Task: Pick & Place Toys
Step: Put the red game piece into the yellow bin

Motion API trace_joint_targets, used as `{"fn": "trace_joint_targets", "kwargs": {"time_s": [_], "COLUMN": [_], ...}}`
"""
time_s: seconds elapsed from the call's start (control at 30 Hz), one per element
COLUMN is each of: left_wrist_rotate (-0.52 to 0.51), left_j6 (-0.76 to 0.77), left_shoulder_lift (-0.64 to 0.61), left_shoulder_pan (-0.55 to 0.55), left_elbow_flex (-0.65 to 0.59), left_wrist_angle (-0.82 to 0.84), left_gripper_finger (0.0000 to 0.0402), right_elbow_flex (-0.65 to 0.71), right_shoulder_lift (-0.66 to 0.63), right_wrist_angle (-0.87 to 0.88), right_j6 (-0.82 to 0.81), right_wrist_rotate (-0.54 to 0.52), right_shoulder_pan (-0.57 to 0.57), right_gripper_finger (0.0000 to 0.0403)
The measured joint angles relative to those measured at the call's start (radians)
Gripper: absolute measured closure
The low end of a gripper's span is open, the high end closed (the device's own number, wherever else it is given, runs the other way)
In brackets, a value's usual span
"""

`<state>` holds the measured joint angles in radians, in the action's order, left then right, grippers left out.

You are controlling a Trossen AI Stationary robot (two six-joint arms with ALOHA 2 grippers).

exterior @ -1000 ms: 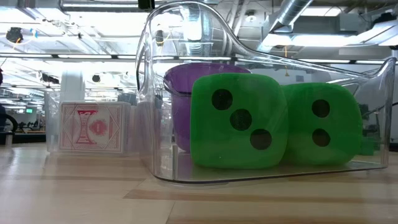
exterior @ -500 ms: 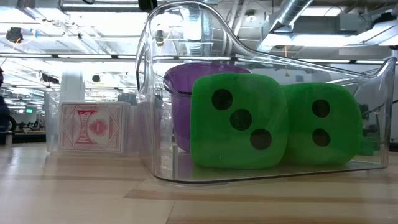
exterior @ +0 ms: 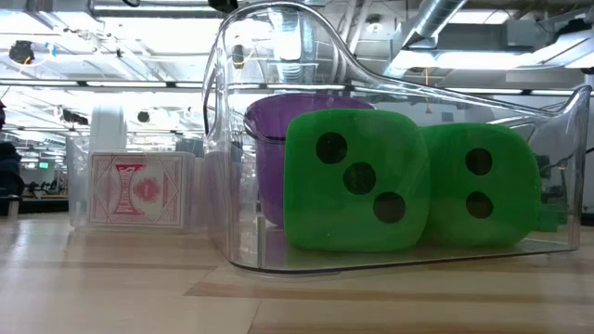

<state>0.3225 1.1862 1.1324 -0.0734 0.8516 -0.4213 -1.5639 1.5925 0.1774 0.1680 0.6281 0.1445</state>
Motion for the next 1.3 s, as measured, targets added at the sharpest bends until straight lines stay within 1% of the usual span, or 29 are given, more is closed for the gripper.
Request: {"fn": "trace_joint_targets", "kwargs": {"time_s": [0.23,0.43,0.57,0.77,0.83,0.93,1.03,1.13,1.2,1.3], "left_wrist_rotate": [0.003,0.003,0.000,0.014,0.016,0.007,0.004,-0.008,-0.036,-0.036], "left_j6": [-0.002,-0.002,-0.002,0.005,0.012,0.012,0.009,-0.012,-0.018,-0.011], "left_shoulder_lift": [0.000,0.000,0.000,0.000,0.000,0.000,0.000,0.000,0.000,0.000], "left_shoulder_pan": [0.000,0.000,0.001,0.002,0.002,0.002,0.002,0.001,-0.001,-0.003], "left_elbow_flex": [0.000,0.000,0.000,0.000,0.000,0.000,0.000,0.000,0.000,0.000], "left_wrist_angle": [0.001,0.002,0.002,0.000,0.000,0.000,0.000,-0.006,-0.012,-0.014], "left_gripper_finger": [0.0271,0.0271,0.0271,0.0270,0.0270,0.0269,0.0258,0.0234,0.0214,0.0187], "right_elbow_flex": [0.000,0.000,0.000,0.000,0.000,0.000,0.000,0.000,0.000,0.000], "right_shoulder_lift": [0.000,0.000,0.000,-0.002,-0.002,-0.003,-0.003,-0.004,-0.002,0.000], "right_wrist_angle": [0.000,0.000,-0.001,-0.002,-0.002,0.001,0.006,0.017,0.021,0.026], "right_j6": [0.000,0.000,-0.002,0.008,0.016,0.015,0.009,-0.015,-0.026,-0.030], "right_wrist_rotate": [-0.003,-0.031,-0.038,-0.023,-0.021,-0.019,-0.021,-0.022,-0.027,-0.025], "right_shoulder_pan": [-0.009,-0.015,-0.015,-0.015,-0.017,-0.016,-0.016,-0.015,-0.016,-0.019], "right_gripper_finger": [0.0101,0.0140,0.0188,0.0289,0.0308,0.0308,0.0308,0.0309,0.0309,0.0309]}}
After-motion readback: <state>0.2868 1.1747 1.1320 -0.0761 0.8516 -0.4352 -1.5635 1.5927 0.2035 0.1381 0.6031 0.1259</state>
